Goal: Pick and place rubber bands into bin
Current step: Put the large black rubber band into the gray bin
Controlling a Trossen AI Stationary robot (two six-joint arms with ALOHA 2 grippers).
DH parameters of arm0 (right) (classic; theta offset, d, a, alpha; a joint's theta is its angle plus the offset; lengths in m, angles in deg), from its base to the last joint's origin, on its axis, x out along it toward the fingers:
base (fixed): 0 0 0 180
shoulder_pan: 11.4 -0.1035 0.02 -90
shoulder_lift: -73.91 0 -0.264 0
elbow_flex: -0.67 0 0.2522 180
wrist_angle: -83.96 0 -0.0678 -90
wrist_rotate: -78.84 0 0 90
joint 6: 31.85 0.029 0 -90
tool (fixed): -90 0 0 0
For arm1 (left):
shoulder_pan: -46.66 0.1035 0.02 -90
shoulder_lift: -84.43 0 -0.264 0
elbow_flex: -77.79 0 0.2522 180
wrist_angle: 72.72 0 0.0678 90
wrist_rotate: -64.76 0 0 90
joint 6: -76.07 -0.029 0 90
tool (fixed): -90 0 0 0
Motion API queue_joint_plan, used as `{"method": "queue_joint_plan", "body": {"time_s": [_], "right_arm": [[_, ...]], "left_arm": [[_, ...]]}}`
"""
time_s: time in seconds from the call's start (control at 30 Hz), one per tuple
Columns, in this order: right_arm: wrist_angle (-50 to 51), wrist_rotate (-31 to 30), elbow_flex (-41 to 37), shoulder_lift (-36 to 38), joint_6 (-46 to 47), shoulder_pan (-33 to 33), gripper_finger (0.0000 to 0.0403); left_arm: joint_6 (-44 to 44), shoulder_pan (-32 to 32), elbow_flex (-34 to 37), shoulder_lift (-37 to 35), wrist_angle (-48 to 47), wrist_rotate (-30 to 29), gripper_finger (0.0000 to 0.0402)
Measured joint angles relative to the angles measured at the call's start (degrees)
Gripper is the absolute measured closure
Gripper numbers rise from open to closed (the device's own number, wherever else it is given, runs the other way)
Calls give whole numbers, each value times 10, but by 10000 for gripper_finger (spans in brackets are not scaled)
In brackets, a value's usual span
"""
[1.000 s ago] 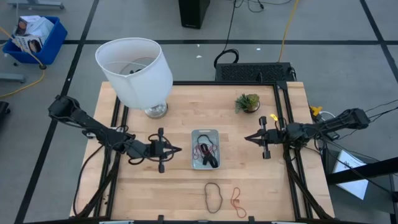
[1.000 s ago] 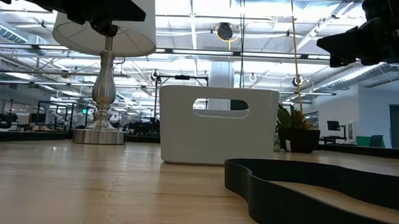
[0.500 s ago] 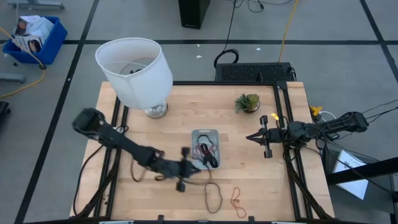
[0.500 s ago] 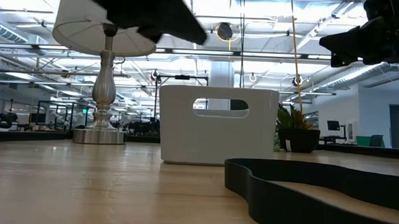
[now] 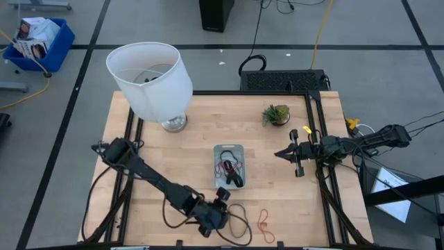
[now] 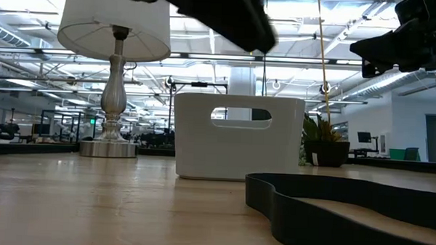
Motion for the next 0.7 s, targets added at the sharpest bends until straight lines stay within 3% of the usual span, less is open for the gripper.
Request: {"method": "queue_joint_plan", "body": {"time_s": [0.17,0.3,0.47,0.7], "right_arm": [[0,0,0,0,-1,0,399],[-1,0,0,0,-6,0,399],[0,0,0,0,-11,0,399],[3,0,0,0,-11,0,399]], "left_arm": [[-46,2,-14,23,4,-8,208],[-90,14,-13,42,-15,55,174],[-124,30,-13,58,1,84,171],[-131,57,-13,76,8,135,199]]}}
